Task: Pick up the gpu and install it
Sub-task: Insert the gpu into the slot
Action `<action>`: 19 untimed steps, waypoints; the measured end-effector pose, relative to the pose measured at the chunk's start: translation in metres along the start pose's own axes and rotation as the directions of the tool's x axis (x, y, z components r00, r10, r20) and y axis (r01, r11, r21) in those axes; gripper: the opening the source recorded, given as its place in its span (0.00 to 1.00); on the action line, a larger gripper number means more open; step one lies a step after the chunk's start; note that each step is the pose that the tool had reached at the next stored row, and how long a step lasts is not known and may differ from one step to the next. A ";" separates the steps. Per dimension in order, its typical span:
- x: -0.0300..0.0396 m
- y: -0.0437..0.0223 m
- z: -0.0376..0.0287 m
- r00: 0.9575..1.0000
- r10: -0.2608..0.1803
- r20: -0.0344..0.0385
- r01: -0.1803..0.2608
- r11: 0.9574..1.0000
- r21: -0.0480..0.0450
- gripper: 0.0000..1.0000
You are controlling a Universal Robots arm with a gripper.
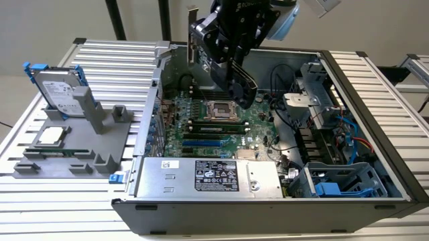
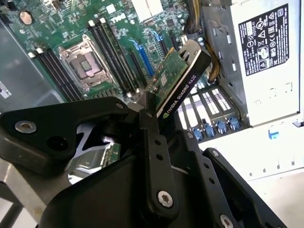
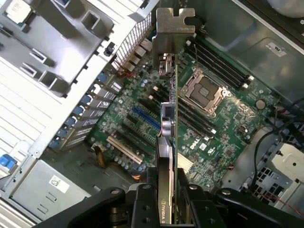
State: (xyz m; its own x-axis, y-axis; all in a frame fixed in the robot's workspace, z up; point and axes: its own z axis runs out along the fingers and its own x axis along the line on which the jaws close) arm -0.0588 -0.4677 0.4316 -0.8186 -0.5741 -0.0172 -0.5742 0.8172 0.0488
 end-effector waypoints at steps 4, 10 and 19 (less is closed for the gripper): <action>0.0000 0.0000 -0.0005 1.000 -0.027 -0.001 0.027 1.000 0.000 0.00; 0.0000 0.0001 -0.0011 0.998 -0.068 -0.003 0.068 0.998 -0.001 0.00; 0.0000 0.0001 -0.0020 0.993 -0.119 -0.006 0.119 0.993 -0.002 0.00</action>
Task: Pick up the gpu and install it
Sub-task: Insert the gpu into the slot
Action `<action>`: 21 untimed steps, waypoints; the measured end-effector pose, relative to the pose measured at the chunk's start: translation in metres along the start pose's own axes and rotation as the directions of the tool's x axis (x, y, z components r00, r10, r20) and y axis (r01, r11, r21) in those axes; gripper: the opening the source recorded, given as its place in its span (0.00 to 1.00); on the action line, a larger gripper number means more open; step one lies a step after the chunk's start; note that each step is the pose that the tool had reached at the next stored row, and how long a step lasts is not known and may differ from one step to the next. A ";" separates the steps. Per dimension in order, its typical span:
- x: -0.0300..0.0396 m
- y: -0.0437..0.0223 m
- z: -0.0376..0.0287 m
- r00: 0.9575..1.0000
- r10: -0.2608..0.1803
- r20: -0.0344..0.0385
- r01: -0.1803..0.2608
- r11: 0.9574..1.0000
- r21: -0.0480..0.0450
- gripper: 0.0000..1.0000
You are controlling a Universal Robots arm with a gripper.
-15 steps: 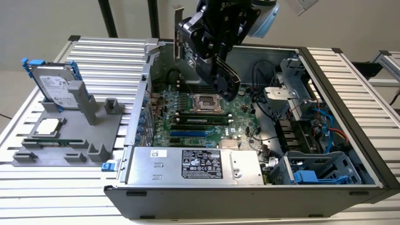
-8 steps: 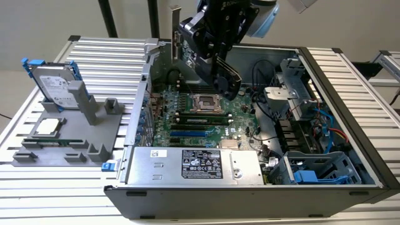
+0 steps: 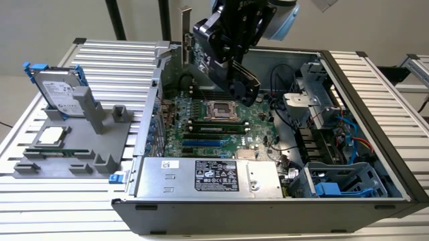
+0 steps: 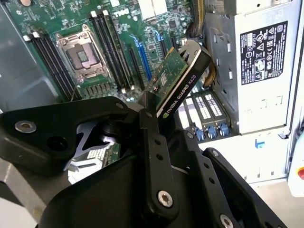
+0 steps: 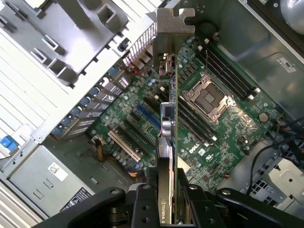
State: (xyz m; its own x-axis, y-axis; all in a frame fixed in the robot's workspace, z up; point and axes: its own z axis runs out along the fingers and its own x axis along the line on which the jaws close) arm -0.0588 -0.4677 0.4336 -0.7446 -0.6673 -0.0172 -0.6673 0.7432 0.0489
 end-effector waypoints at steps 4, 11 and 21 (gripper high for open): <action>0.0000 0.0000 -0.0001 1.000 -0.009 0.000 0.009 1.000 0.000 0.00; 0.0000 0.0000 -0.0001 1.000 -0.009 0.000 0.009 1.000 0.000 0.00; 0.0000 0.0000 -0.0003 1.000 -0.030 -0.002 0.030 1.000 0.000 0.00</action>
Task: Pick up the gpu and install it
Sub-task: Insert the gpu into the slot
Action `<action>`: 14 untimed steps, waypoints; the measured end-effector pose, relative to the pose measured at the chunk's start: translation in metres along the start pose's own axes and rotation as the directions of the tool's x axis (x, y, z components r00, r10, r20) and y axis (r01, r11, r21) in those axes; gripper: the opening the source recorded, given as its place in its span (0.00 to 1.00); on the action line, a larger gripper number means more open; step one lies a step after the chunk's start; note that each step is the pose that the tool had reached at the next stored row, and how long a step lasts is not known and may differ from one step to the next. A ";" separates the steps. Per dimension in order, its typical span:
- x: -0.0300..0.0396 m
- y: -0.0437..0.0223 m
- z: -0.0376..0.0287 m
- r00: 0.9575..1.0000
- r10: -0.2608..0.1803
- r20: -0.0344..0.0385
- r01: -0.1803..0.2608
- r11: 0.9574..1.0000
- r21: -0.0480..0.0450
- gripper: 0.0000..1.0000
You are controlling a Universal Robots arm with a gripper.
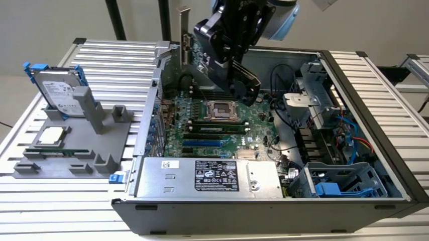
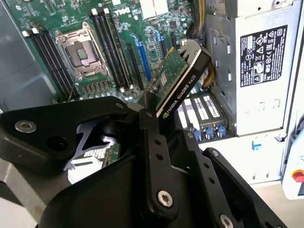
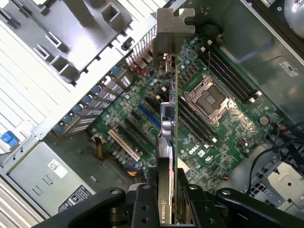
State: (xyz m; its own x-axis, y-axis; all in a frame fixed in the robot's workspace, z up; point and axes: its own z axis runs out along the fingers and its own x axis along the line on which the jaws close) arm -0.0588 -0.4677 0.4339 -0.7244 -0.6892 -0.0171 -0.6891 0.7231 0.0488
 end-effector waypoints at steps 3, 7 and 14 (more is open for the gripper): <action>0.0000 0.0000 0.0000 1.000 -0.015 -0.001 0.015 1.000 0.000 0.00; 0.0000 0.0000 -0.0002 0.999 -0.040 -0.002 0.040 0.999 -0.001 0.00; 0.0000 0.0000 -0.0002 0.995 -0.099 -0.005 0.099 0.995 -0.002 0.00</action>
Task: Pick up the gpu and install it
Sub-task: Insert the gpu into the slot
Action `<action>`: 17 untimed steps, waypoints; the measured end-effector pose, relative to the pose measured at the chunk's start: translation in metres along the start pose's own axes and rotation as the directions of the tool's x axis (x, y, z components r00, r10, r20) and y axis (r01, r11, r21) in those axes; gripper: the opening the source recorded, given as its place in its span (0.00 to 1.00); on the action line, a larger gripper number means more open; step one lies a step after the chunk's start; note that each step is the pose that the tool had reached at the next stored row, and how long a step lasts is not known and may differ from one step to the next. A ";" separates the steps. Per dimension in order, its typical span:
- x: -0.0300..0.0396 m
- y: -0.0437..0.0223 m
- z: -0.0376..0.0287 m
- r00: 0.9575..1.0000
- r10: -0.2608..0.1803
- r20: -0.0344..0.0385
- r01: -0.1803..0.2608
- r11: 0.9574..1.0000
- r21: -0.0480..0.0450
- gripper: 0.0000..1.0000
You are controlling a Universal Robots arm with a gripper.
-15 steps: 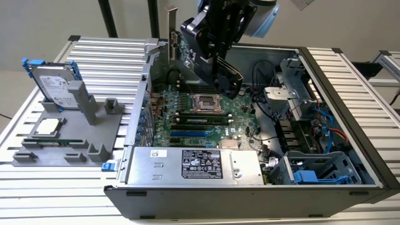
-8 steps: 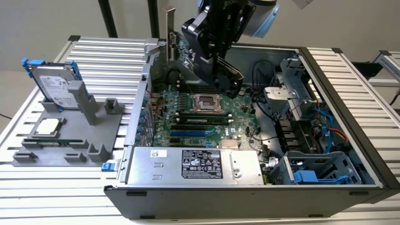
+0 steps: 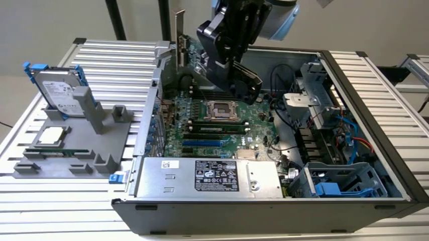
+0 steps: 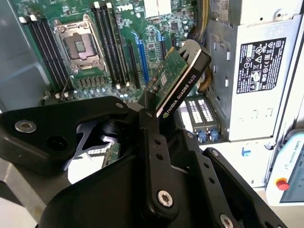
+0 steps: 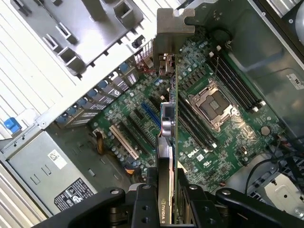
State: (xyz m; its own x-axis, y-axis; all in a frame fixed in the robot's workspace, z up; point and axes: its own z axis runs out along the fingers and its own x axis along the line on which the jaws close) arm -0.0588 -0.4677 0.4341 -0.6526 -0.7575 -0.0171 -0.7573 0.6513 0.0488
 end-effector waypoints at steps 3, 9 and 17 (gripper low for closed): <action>0.0000 0.0000 0.0000 1.000 -0.028 -0.001 0.028 1.000 -0.001 0.00; 0.0000 0.0000 -0.0001 0.996 -0.091 -0.004 0.091 0.996 -0.002 0.00; 0.0000 0.0000 -0.0003 0.978 -0.209 -0.010 0.209 0.978 -0.005 0.00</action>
State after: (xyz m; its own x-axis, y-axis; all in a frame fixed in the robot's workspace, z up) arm -0.0588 -0.4677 0.4344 -0.4799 -0.8772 -0.0171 -0.8767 0.4786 0.0488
